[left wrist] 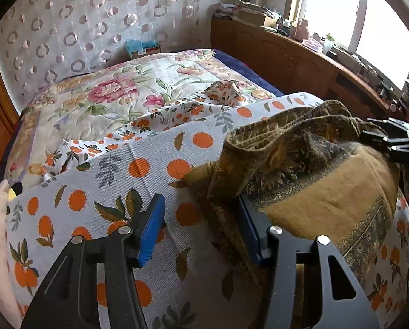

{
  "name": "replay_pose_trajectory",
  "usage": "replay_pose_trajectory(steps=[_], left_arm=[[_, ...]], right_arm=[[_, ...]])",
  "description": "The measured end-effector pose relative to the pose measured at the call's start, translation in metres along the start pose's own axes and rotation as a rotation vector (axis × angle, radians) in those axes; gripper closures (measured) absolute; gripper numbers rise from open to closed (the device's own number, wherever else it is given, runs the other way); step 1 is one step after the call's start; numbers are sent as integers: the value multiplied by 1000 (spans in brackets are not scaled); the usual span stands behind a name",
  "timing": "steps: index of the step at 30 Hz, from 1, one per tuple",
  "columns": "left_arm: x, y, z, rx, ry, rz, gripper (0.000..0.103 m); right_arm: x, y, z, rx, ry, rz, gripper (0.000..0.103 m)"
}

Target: Fold small clothes

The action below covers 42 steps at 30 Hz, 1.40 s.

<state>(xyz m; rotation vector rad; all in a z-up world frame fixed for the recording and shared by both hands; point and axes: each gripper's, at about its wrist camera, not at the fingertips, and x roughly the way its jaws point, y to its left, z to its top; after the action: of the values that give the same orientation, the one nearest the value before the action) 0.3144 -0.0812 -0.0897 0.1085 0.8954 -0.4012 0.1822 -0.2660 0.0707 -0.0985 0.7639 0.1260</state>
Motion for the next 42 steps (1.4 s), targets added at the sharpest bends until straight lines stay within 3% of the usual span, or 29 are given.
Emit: replay_pose_trajectory(steps=[11,16,18,20,23,24,35,42], left_arm=[[4,4,4,-6,10,-17,48],[9,7,9,-16,7,-50,49],[9,5,10,-15,7,-78,64],[9,1,11,-11,13,-99,71],[9,-3,12,-19,12,-128,95],[6,-4,12,-26,5,-142,96],[-96,-24,10,-18,-254,-124,96],[-137,-7,2,-19,-324,-54,96]], right_arm=[[22,-20,18,75,44,182,27],[24,-25,18,48,40,221,48],[25,-27,18,41,38,225,53],[27,-26,17,34,31,242,63],[27,-24,15,19,8,250,80],[26,-23,14,11,-5,245,81],[-25,-8,15,-39,-195,213,87],[-34,21,29,-102,-257,236,87]])
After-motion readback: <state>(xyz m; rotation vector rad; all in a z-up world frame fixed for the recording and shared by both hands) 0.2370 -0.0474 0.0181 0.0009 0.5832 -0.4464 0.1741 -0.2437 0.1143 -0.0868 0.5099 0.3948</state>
